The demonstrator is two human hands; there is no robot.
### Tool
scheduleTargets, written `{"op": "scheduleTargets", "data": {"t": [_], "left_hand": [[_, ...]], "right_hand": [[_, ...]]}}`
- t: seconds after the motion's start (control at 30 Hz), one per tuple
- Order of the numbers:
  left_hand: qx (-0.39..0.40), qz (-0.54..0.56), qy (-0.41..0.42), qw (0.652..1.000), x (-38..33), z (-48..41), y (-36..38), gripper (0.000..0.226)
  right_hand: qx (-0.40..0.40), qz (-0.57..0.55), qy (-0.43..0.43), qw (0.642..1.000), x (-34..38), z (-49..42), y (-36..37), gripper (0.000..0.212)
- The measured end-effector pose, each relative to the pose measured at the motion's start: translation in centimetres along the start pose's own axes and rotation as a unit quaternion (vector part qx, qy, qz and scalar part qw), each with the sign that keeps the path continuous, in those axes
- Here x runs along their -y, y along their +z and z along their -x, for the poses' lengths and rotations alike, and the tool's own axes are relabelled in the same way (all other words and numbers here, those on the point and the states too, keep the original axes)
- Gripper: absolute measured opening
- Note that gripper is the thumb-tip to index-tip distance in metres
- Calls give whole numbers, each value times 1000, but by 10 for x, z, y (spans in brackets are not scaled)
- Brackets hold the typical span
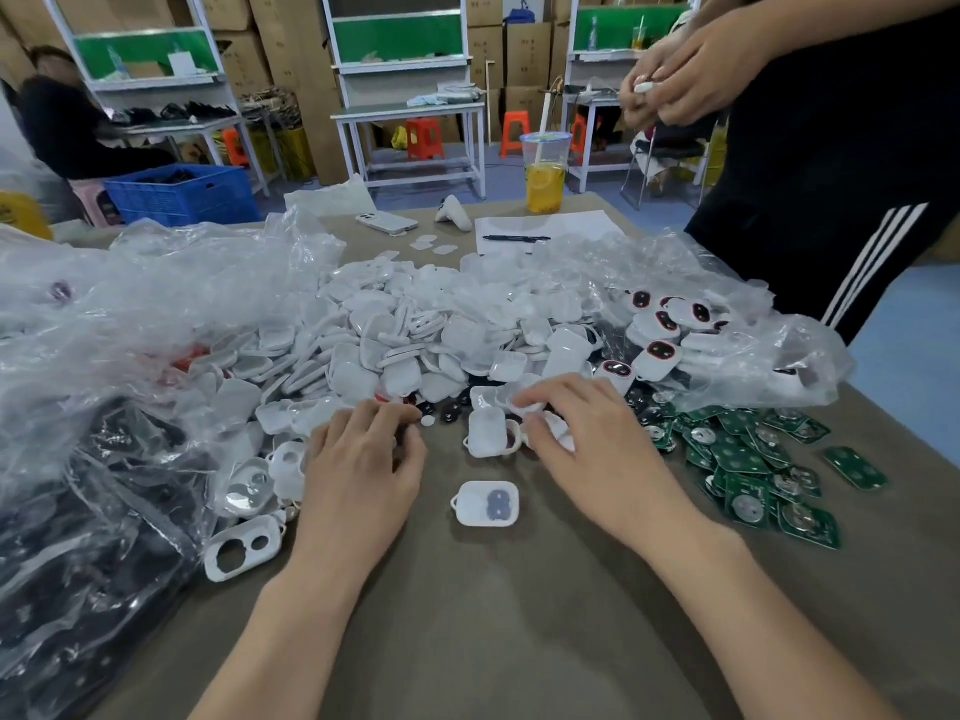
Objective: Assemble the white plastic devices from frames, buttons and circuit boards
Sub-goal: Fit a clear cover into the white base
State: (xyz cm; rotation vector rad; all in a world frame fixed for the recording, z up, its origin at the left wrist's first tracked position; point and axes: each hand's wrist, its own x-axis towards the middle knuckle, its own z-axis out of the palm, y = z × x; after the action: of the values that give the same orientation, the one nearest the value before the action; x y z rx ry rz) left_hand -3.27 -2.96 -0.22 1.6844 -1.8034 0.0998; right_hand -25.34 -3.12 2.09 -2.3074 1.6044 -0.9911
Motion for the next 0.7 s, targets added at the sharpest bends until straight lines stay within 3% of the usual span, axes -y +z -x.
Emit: {"op": "scheduleTargets", "data": {"t": [0.13,0.7], "left_hand": [[2,-11,3,1000,2,0,2,15],[16,-26,0,1000,6,0,2,17]], "right_hand": [[10,27,35,999,-9,-15,8,22],[54,34,40,997,-20,-15,15,20]]}}
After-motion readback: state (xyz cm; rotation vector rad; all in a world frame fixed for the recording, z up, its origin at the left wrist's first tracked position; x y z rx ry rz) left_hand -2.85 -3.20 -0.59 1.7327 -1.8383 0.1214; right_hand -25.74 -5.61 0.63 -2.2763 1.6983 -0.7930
